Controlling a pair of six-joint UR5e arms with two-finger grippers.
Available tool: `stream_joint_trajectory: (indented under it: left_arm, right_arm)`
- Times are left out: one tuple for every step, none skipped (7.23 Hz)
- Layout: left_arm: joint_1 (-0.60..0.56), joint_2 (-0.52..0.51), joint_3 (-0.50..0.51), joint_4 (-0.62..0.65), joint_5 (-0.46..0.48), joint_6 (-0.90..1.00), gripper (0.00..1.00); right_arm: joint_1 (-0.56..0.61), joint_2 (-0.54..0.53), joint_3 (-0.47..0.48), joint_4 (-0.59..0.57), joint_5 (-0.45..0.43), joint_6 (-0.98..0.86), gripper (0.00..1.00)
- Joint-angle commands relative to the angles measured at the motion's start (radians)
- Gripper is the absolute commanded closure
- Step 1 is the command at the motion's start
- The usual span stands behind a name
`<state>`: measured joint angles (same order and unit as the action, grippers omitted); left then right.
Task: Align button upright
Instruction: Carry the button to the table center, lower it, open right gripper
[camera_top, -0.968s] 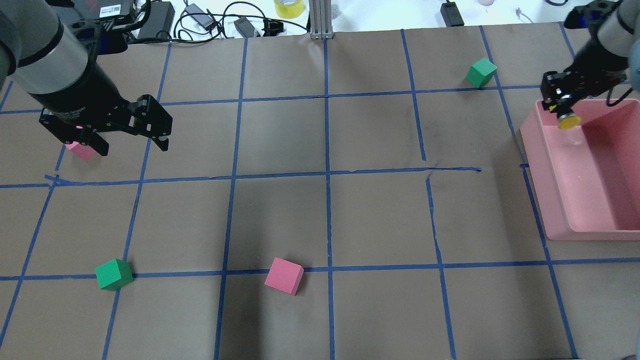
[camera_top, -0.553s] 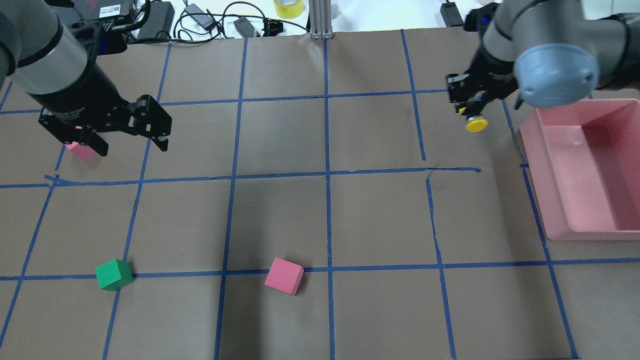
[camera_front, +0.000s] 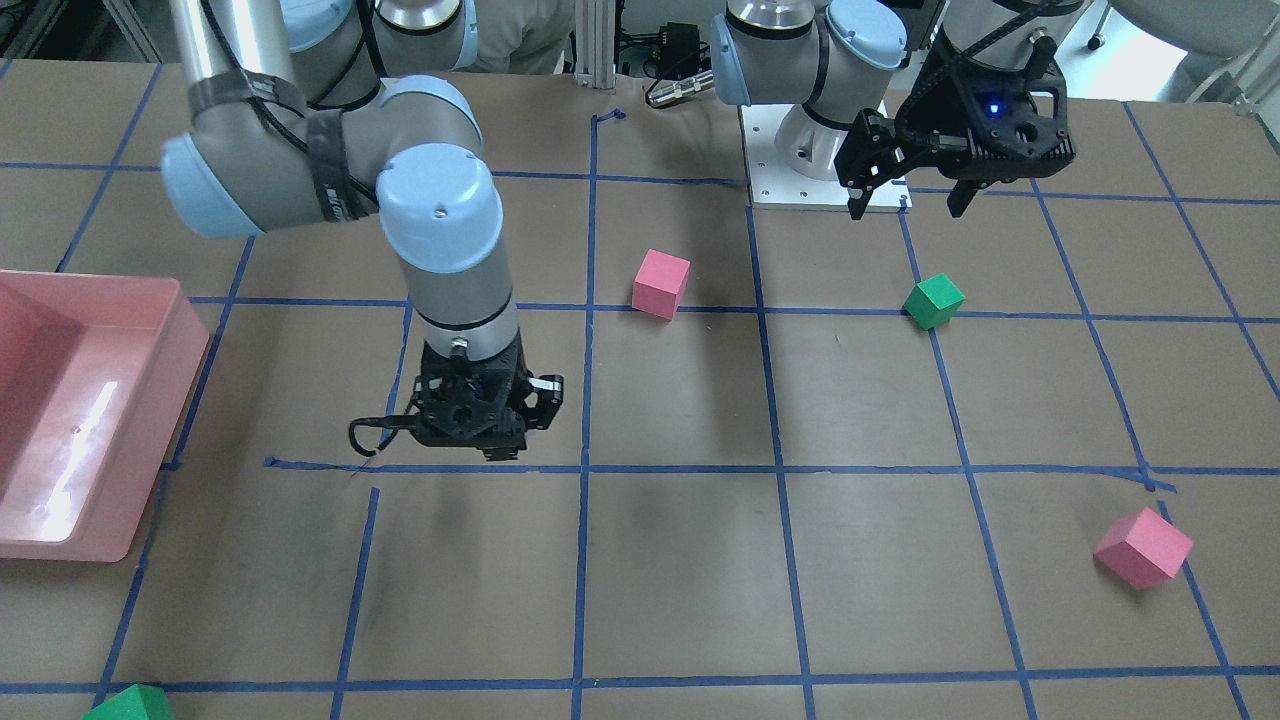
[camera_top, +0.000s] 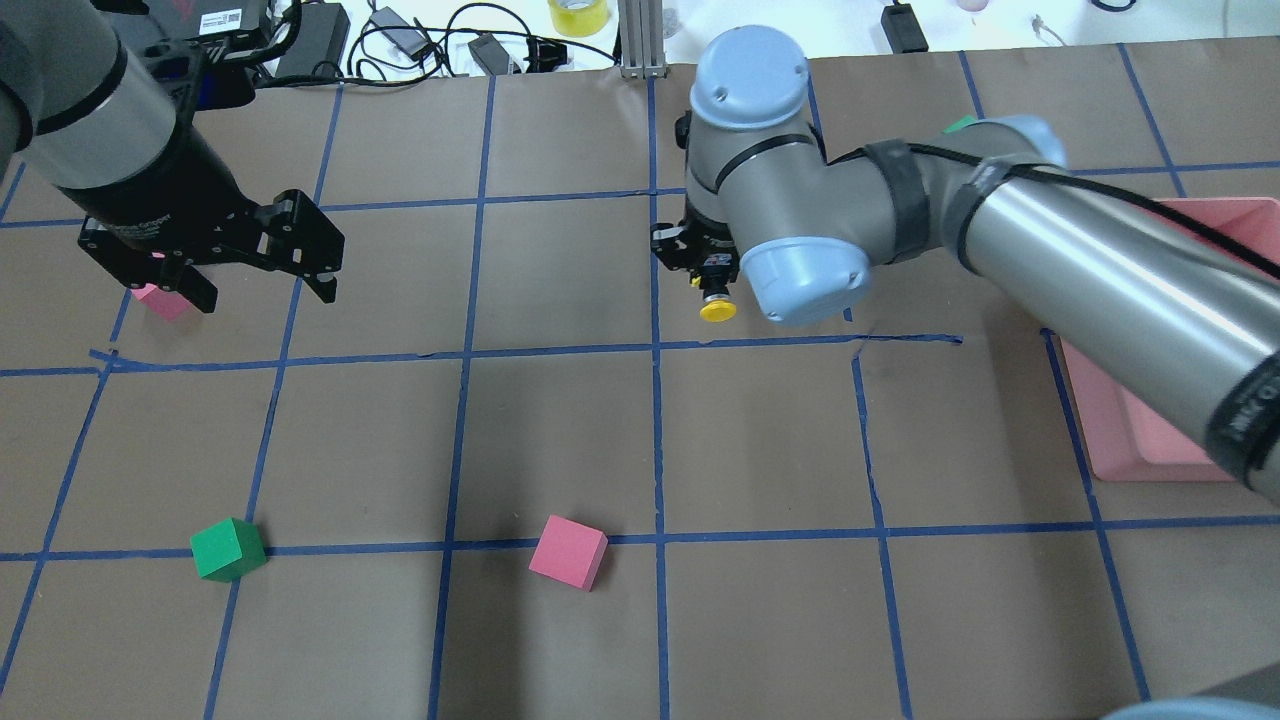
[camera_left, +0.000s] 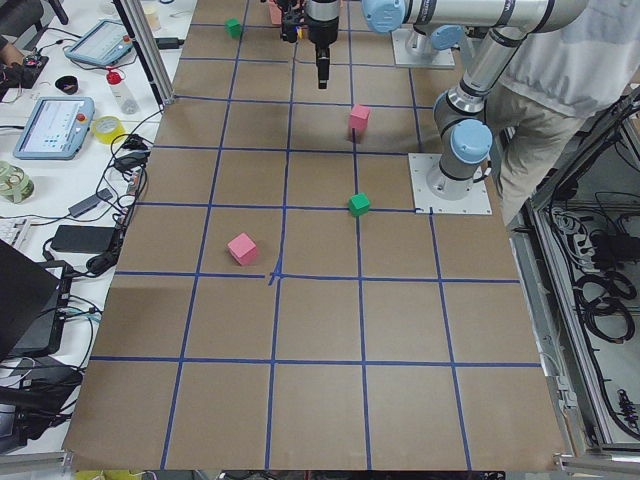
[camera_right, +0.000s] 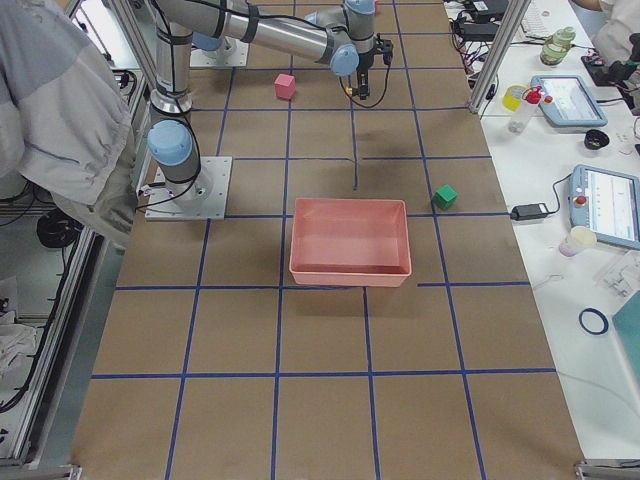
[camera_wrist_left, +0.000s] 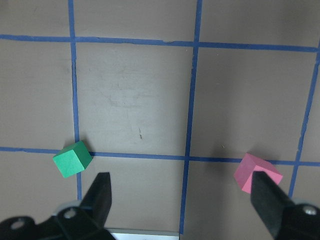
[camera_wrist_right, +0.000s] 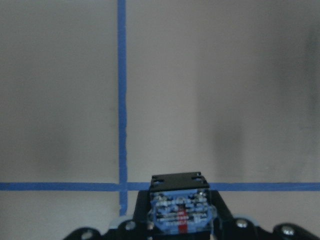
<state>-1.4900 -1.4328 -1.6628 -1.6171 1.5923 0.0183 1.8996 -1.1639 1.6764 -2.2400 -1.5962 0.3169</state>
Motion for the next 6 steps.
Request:
stream_joint_trajectory:
  left_arm:
    - [0.001, -0.001, 0.000, 0.000, 0.000, 0.000, 0.00]
    - [0.001, 0.000, 0.000, -0.001, 0.003, 0.000, 0.00]
    - [0.001, 0.000, 0.000, -0.001, 0.002, 0.000, 0.00]
    - [0.001, 0.000, 0.000, -0.001, 0.000, 0.000, 0.00]
    - [0.001, 0.000, 0.000, -0.001, 0.001, 0.000, 0.00]
    - [-0.001, -0.001, 0.000, -0.001, 0.002, 0.000, 0.00]
  right_arm:
    - [0.107, 0.108, 0.000, -0.133, -0.054, 0.086, 1.00]
    - [0.116, 0.133, -0.003, -0.162, -0.050, 0.090, 1.00]
    - [0.121, 0.159, -0.003, -0.217, -0.044, 0.090, 1.00]
    - [0.122, 0.162, 0.000, -0.217, -0.044, 0.087, 0.97]
    - [0.122, 0.167, 0.006, -0.216, -0.042, 0.087, 0.79]
    - [0.122, 0.165, 0.026, -0.216, -0.042, 0.088, 0.46]
